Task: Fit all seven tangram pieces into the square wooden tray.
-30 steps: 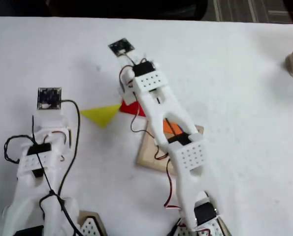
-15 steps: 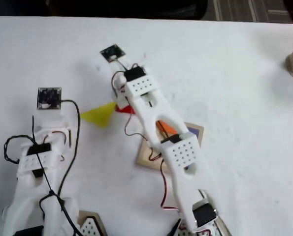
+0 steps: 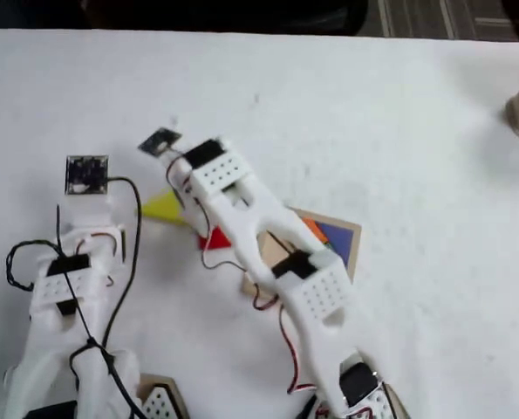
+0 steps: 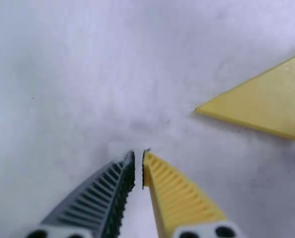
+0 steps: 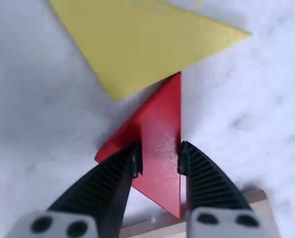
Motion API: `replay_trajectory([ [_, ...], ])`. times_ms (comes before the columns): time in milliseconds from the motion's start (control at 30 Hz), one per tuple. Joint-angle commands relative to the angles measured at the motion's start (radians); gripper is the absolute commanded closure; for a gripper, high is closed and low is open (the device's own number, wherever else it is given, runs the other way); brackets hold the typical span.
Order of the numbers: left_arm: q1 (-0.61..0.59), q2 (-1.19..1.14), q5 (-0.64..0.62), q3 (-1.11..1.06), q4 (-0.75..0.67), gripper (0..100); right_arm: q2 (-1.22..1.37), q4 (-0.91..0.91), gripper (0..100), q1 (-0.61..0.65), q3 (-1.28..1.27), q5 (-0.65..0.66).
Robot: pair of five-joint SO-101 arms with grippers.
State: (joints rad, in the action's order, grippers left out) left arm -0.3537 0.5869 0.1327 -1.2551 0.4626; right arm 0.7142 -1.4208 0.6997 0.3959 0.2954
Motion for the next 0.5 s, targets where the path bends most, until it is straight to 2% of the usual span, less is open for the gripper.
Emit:
replay_trajectory([
  [0,-0.01,0.031,-0.009,0.005,-0.026,94,-0.206,0.133,88.4,0.015,-0.236,-0.078],
  [200,-0.01,0.031,-0.009,0.005,-0.026,94,-0.463,0.248,87.4,0.022,-0.491,-0.196],
  [467,-0.01,0.031,-0.009,0.005,-0.026,94,-0.522,0.252,68.7,0.12,-0.566,-0.218],
])
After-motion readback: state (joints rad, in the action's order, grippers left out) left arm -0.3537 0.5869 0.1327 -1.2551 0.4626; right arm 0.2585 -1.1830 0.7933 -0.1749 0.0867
